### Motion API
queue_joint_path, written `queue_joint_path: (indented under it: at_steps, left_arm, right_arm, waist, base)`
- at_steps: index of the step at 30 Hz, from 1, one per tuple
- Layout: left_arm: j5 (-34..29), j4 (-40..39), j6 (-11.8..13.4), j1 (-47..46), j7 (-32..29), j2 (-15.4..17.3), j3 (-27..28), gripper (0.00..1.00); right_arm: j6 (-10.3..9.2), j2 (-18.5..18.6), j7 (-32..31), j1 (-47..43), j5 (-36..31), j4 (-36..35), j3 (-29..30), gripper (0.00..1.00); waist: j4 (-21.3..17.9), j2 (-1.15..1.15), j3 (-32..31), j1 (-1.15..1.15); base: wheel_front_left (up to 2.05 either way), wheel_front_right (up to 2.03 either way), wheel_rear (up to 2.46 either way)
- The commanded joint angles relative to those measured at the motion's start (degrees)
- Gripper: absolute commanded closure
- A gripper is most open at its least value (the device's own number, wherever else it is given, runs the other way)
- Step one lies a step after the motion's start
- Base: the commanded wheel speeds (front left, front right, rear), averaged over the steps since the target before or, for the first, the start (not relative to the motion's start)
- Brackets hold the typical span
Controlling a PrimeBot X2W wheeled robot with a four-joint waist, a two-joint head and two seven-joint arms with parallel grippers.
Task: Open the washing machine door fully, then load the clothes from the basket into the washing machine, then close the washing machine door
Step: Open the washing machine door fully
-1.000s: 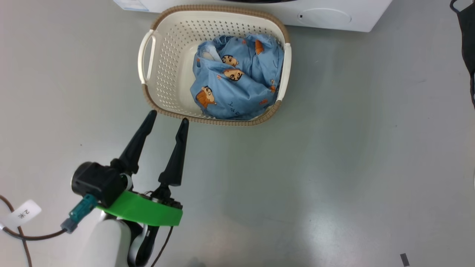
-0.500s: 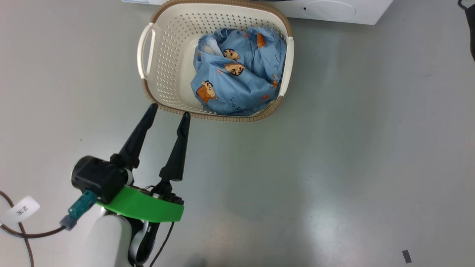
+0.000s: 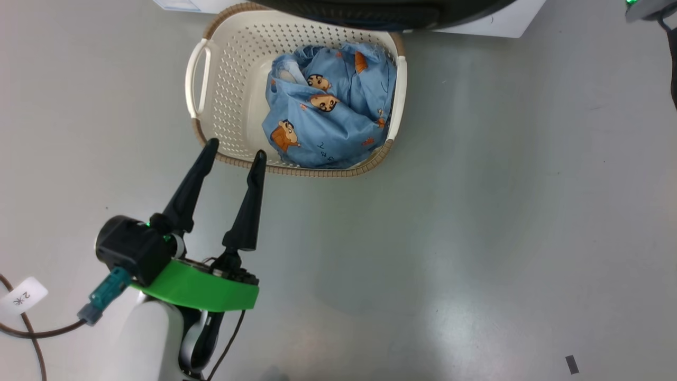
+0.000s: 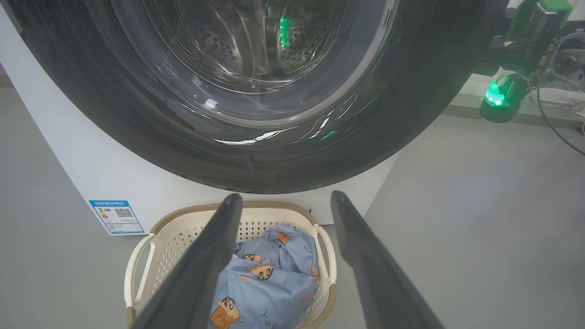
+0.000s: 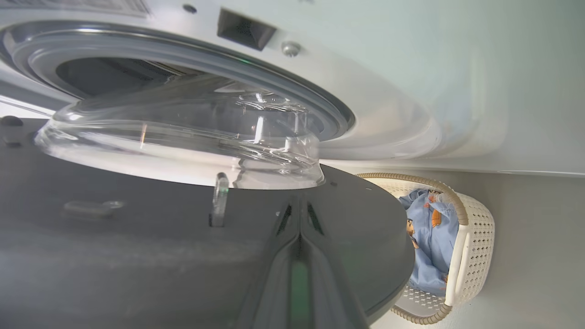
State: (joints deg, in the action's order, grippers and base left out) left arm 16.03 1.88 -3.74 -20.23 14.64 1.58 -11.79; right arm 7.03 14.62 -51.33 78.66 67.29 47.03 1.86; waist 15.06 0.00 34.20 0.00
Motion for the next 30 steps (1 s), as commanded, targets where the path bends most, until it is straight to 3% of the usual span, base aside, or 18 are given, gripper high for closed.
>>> queue_joint_path:
  at_steps: [1,17,30]
  left_arm:
    - [-0.09,-1.66,0.12,-0.39,0.36,1.3,2.19,0.0]
    - [-0.18,-1.55,-0.18,1.83,0.36,1.3,4.32,0.0]
    - [-0.3,-1.55,-0.42,4.25,0.36,1.3,5.74,0.0]
  right_arm:
    - [0.46,-2.99,-1.46,-1.05,0.98,-2.32,-1.26,1.0]
    - [0.46,-7.37,-18.64,-12.61,4.78,-10.23,-0.28,1.0]
    - [0.46,-11.4,-23.57,-23.31,5.34,-16.96,-1.13,1.0]
  waist:
    - [-0.01,0.0,-0.17,0.0]
    - [-0.26,0.0,-4.73,0.0]
    - [-0.01,0.0,-8.9,0.0]
  base:
    - [0.0,0.0,0.0]
    - [0.0,0.0,0.0]
    - [0.0,0.0,0.0]
